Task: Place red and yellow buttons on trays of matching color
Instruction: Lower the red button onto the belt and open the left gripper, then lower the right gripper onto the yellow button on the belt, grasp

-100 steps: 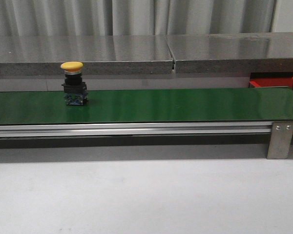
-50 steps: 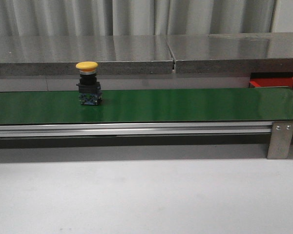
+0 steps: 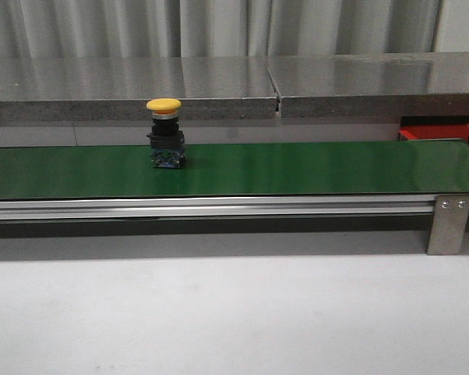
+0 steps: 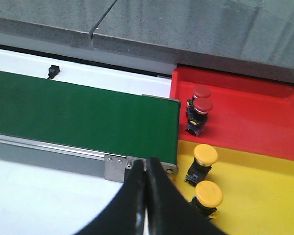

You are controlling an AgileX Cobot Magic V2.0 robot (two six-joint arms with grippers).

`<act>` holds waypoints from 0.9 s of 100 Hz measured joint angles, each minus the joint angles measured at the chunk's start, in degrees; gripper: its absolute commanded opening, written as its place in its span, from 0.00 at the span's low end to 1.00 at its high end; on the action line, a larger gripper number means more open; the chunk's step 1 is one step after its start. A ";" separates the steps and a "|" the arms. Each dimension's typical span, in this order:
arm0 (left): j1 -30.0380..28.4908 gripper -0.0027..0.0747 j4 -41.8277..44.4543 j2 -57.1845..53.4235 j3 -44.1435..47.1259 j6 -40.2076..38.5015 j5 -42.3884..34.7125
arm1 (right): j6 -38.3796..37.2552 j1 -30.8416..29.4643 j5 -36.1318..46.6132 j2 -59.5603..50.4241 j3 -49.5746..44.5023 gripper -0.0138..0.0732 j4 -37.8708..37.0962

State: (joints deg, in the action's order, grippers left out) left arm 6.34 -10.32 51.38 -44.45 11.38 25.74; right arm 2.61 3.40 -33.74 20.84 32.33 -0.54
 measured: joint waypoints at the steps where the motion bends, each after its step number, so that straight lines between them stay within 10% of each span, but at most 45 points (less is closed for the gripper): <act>1: 0.13 0.01 -0.16 -0.77 0.47 0.00 0.00 | 0.00 0.00 0.00 0.00 0.00 0.08 0.00; 90: 1.65 0.01 -4.46 -25.13 13.34 0.00 3.46 | 0.24 5.86 -4.20 24.31 15.98 0.10 -0.77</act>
State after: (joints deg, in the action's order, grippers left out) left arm 7.99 -14.78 26.25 -31.11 11.38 29.20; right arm 2.85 9.26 -37.94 45.15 48.31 -1.31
